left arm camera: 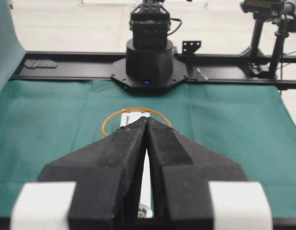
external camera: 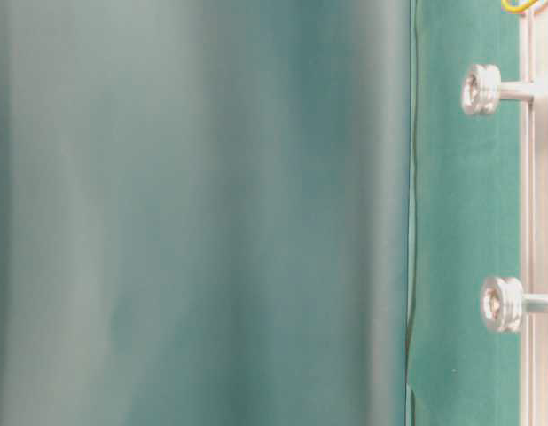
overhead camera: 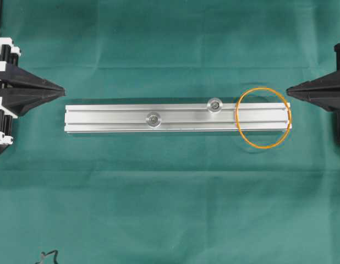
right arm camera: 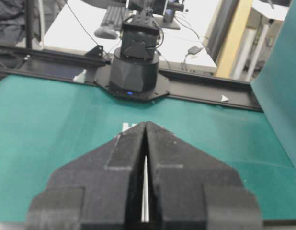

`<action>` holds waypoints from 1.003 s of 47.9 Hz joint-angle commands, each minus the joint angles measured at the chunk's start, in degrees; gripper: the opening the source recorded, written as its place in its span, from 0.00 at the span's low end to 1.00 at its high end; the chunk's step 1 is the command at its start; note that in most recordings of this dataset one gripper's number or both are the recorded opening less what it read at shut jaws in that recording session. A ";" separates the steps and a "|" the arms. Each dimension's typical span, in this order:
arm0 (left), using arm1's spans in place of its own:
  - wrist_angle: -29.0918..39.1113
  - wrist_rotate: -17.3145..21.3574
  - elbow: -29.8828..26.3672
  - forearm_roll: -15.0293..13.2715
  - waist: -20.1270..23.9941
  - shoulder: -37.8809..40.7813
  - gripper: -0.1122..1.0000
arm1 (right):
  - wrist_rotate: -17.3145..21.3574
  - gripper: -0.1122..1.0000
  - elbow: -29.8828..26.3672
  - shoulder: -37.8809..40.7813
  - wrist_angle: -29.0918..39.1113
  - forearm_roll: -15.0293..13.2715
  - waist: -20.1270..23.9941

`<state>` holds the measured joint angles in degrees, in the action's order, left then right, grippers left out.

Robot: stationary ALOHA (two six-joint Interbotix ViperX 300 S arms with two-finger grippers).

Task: Hook the rubber onto the shaft.
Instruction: 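Raise the right gripper and move it above the orange rubber band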

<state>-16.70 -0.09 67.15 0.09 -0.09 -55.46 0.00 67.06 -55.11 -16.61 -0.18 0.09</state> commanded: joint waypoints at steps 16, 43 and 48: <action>1.41 1.05 -2.37 1.93 0.18 0.26 0.10 | 0.00 0.12 -3.60 0.62 4.66 0.18 -0.09; 28.30 -0.09 -9.40 1.93 0.18 0.18 0.10 | 2.99 0.12 -13.36 1.85 37.53 0.26 -0.09; 36.91 -0.18 -11.78 1.93 0.18 0.44 0.10 | 3.08 0.12 -14.94 2.72 45.00 0.35 -0.09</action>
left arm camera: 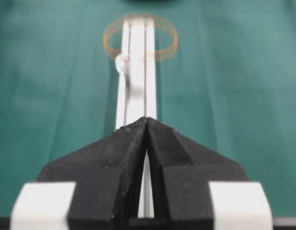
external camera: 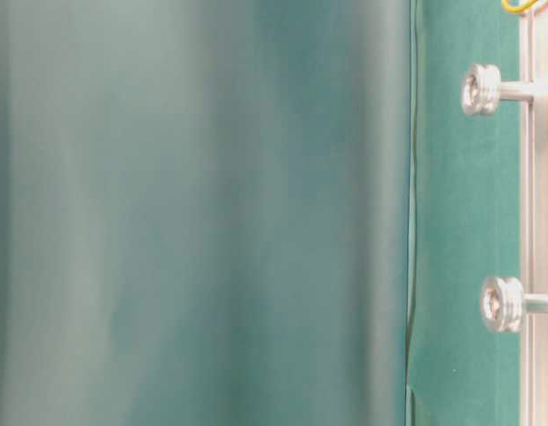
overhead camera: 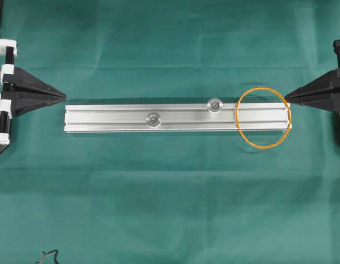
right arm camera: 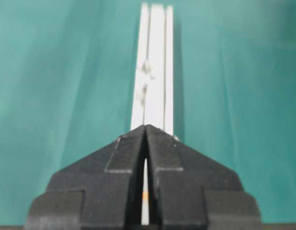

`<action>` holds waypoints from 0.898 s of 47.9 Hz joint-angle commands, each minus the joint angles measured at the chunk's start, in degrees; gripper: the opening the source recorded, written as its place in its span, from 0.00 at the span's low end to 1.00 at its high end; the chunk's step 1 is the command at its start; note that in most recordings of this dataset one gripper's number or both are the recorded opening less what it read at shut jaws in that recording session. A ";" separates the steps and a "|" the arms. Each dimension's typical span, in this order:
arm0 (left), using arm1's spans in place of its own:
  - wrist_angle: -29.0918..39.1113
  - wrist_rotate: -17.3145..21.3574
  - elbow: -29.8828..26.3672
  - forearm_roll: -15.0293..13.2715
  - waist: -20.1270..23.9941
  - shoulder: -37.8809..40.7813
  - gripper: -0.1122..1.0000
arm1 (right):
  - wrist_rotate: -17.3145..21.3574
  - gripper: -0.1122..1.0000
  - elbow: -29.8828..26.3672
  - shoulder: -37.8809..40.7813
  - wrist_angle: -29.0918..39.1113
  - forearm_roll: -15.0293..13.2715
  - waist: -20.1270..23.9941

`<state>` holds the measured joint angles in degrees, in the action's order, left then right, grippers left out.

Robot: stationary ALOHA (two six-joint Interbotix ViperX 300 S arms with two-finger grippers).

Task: Hook the rubber onto the shaft.
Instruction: 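Raise the right gripper and move it above the orange rubber band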

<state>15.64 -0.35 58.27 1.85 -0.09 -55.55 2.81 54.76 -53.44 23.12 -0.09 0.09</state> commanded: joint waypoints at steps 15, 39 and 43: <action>9.40 0.09 -4.39 0.18 0.18 0.70 0.10 | 1.93 0.12 -4.75 5.10 14.24 0.18 -0.09; 9.58 0.09 -4.39 0.18 0.18 0.70 0.10 | 2.55 0.12 -6.59 6.06 20.83 0.18 -0.09; 9.58 0.09 -4.39 0.18 0.18 0.62 0.10 | 3.43 0.12 -7.38 6.77 24.17 0.18 -0.09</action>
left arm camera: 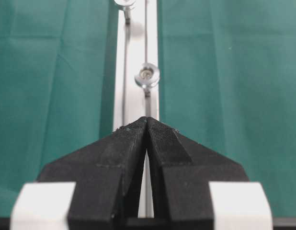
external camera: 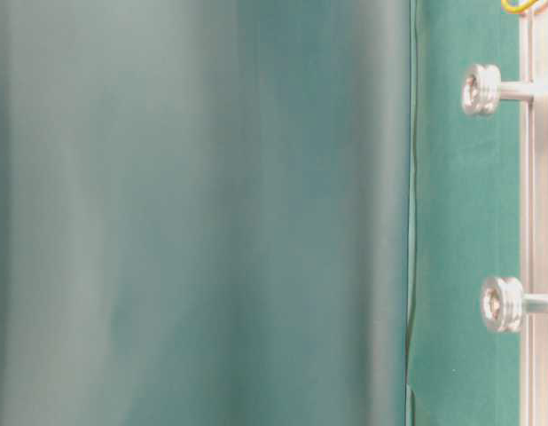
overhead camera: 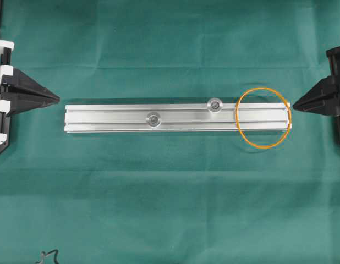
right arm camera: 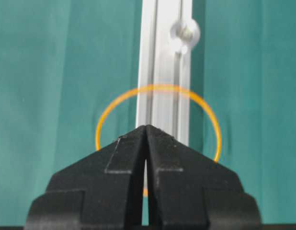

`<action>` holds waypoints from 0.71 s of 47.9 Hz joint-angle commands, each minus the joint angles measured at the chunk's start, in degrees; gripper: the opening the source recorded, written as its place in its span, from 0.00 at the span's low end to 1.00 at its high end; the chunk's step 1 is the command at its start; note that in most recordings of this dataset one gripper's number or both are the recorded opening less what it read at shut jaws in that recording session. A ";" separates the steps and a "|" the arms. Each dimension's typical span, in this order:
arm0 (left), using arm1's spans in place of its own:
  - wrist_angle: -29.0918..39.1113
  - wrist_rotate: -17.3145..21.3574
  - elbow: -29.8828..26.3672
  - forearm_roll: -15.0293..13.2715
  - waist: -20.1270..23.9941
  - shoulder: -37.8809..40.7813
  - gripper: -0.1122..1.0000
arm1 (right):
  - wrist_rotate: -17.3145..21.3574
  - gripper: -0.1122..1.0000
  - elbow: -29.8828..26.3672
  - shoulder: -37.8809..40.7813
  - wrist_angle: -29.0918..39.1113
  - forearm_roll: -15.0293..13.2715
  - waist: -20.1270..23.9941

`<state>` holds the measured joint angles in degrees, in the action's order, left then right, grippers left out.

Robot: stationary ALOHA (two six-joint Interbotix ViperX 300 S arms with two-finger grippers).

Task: Hook the rubber onto the shaft.
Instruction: 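Raise the right gripper and move it above the orange rubber band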

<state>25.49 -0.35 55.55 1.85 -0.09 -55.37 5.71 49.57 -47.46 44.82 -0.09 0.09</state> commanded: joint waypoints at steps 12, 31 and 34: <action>-0.26 0.09 -1.67 0.18 0.18 0.53 0.10 | 4.57 0.12 -5.80 4.22 14.68 -0.26 -0.09; -0.26 0.09 -1.67 0.18 0.18 0.53 0.10 | 7.12 0.12 -8.44 7.29 26.28 -1.23 -0.09; -0.26 0.09 -1.76 0.18 0.18 0.53 0.10 | 7.12 0.12 -8.53 7.29 26.28 -1.23 -0.09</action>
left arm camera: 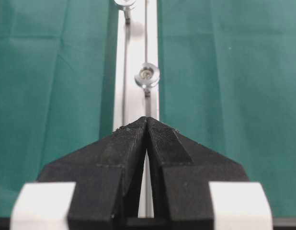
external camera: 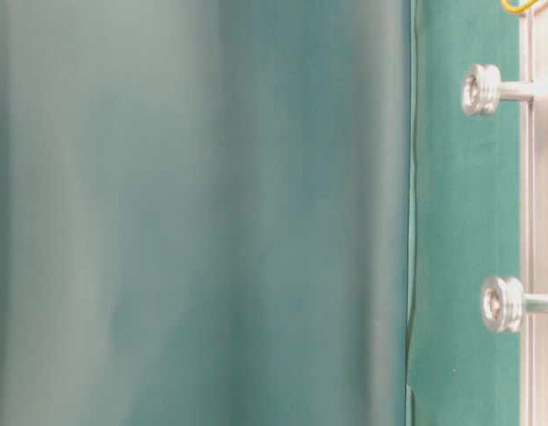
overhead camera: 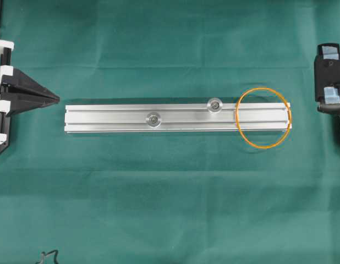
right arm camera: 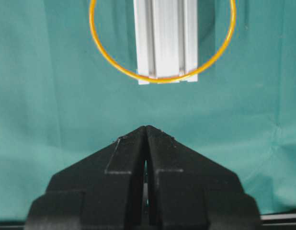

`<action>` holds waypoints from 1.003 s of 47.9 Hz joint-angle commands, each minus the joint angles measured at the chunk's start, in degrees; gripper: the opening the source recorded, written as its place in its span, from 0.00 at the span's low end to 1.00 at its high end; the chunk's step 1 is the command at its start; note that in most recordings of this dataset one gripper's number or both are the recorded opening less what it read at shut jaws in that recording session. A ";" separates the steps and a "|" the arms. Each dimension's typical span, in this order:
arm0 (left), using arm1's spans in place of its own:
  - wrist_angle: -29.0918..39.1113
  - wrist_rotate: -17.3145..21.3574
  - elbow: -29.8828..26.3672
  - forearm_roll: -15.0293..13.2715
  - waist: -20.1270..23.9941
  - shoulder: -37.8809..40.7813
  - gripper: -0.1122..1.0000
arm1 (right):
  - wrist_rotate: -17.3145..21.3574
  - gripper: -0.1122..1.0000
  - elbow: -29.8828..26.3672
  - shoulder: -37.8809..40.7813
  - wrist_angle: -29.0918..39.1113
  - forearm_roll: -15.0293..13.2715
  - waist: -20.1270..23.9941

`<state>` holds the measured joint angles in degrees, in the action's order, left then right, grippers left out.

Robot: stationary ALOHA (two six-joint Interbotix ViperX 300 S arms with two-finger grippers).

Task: Hook the rubber onto the shaft.
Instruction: 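Raise the right gripper and move it above the orange rubber band, then open the right gripper and lower it over the band's near edge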

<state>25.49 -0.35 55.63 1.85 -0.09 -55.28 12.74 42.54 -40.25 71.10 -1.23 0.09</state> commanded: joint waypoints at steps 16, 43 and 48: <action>-0.26 0.09 -1.85 0.18 0.18 0.35 0.10 | 0.09 0.12 -1.58 0.09 0.09 -0.09 -0.09; -0.26 0.09 -1.85 0.18 0.18 0.26 0.10 | 0.09 0.13 -1.58 0.09 0.79 -0.09 -0.09; -0.26 0.09 -1.85 0.18 0.18 0.26 0.10 | 0.09 0.13 -1.58 0.09 0.79 0.00 -0.09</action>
<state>25.49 -0.35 55.63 1.85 0.00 -55.28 12.66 42.36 -40.17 71.81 -1.23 0.09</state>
